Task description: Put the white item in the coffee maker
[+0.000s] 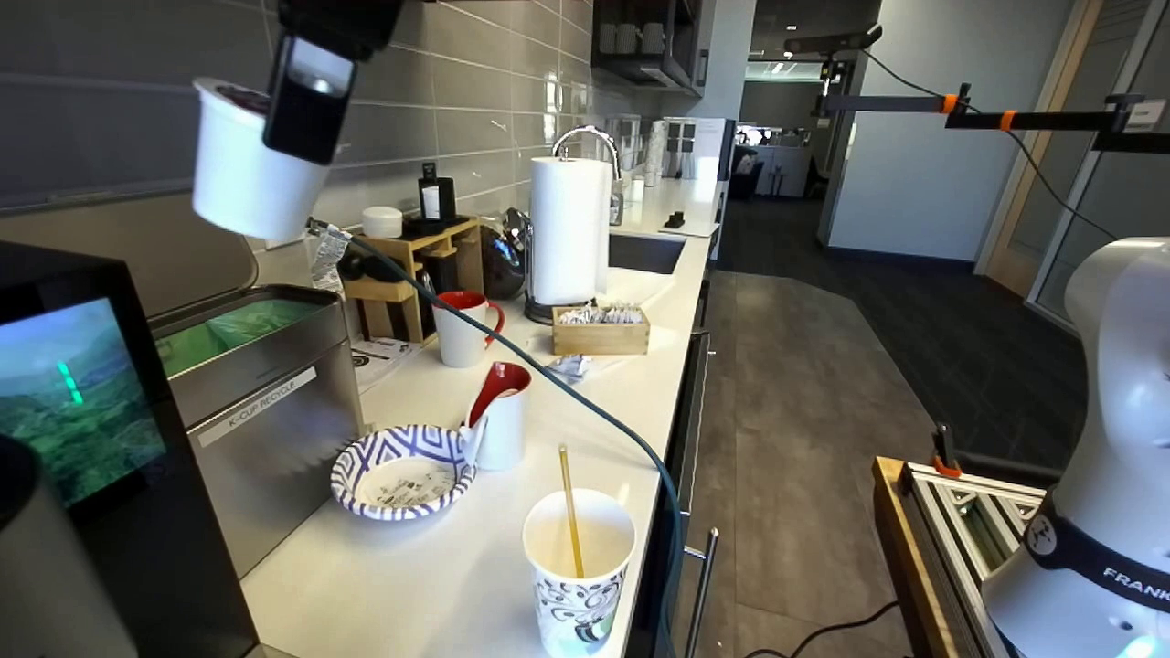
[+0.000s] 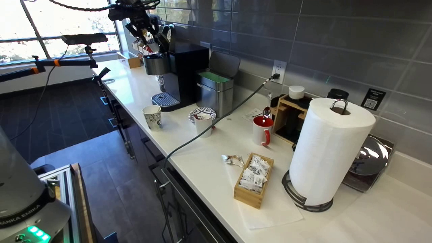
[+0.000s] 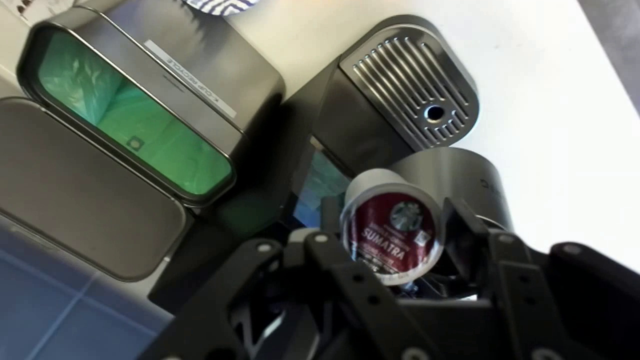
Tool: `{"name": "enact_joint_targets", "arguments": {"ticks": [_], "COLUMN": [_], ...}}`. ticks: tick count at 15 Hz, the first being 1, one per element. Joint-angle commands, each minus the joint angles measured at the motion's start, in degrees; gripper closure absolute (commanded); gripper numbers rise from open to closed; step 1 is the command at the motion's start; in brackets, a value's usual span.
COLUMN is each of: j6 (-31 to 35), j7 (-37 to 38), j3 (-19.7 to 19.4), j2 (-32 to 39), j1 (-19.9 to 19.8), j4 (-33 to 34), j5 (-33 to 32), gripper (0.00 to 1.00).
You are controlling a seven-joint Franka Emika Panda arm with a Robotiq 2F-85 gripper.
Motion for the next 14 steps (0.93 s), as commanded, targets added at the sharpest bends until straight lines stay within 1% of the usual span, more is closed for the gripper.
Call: {"name": "enact_joint_targets", "arguments": {"ticks": [1, 2, 4, 5, 7, 8, 10, 14], "j6": [-13.21, -16.52, -16.68, -13.89, -14.13, -14.27, -15.41, -18.62], "j7": [-1.21, 0.00, 2.72, 0.78, 2.12, 2.19, 6.56, 13.89], "j3": [3.41, 4.52, 6.02, 5.01, 5.74, 5.77, 5.65, 5.82], "j2": [10.07, 12.28, 15.83, 10.79, 13.87, 14.71, 14.69, 15.54], "j1": [2.64, 3.38, 4.91, 3.68, 4.88, 5.04, 5.02, 5.96], "j4": [14.39, 17.62, 22.48, 15.74, 19.41, 20.33, 20.35, 21.77], "j5": [-0.57, -1.74, -5.08, -2.28, -3.96, -4.25, -1.98, -2.23], "gripper": [0.71, 0.71, 0.71, 0.46, 0.46, 0.71, 0.71, 0.71]}}
